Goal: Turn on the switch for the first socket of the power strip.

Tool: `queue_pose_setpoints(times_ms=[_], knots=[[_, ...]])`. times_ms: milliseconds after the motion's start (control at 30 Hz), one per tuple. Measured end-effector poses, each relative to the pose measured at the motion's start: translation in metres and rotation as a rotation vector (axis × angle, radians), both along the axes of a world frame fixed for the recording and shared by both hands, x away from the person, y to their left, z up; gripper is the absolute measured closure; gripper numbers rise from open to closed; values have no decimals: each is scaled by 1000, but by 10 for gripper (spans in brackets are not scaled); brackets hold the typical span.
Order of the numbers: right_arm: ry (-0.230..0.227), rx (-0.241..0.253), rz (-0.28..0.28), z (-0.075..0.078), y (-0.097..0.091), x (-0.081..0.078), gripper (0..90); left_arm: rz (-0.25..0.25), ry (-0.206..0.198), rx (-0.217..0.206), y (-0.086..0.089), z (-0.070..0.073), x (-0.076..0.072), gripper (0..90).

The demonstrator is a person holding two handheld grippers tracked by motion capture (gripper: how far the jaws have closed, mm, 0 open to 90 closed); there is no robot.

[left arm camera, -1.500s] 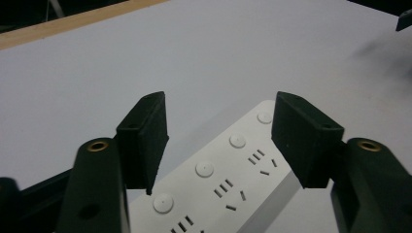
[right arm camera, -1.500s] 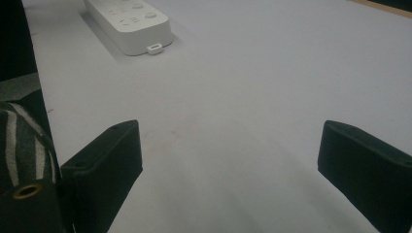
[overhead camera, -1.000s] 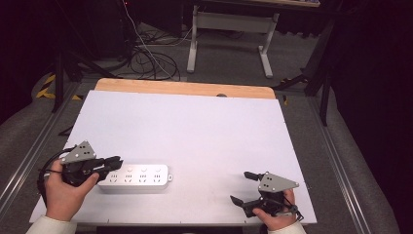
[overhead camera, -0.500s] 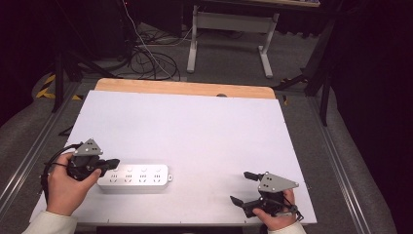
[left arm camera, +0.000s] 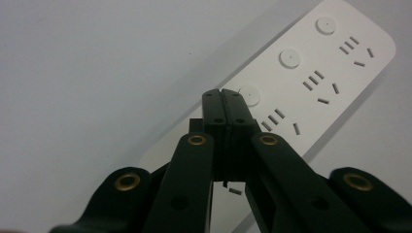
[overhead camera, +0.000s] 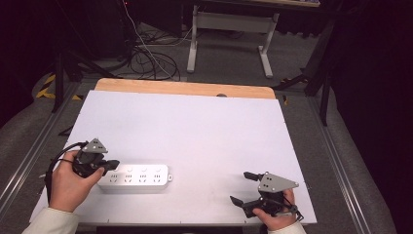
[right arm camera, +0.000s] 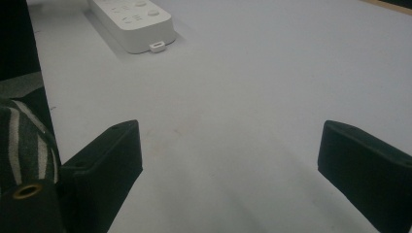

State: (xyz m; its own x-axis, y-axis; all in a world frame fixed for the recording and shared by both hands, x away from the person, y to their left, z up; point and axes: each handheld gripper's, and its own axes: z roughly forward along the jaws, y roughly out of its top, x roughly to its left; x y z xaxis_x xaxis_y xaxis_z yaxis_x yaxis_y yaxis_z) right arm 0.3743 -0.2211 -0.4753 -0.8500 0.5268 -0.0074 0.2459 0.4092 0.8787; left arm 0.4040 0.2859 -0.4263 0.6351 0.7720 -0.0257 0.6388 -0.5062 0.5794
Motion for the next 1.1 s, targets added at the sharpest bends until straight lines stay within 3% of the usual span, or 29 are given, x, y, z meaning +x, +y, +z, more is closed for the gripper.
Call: queue_pose_setpoints(times_ms=[333,500,533,800,1100], knots=[[0,0,0,0,0,0,95,-10,27,67,-4,-7,5,900],[0,1,1,0,0,0,95,-3,41,70,-6,-9,7,900],[0,1,1,0,0,0,95,-5,37,86,-5,-8,7,900],[1,0,2,0,0,0,95,-4,47,106,-5,-10,8,900],[2,-1,4,0,0,0,95,1,49,82,-4,-11,8,900]])
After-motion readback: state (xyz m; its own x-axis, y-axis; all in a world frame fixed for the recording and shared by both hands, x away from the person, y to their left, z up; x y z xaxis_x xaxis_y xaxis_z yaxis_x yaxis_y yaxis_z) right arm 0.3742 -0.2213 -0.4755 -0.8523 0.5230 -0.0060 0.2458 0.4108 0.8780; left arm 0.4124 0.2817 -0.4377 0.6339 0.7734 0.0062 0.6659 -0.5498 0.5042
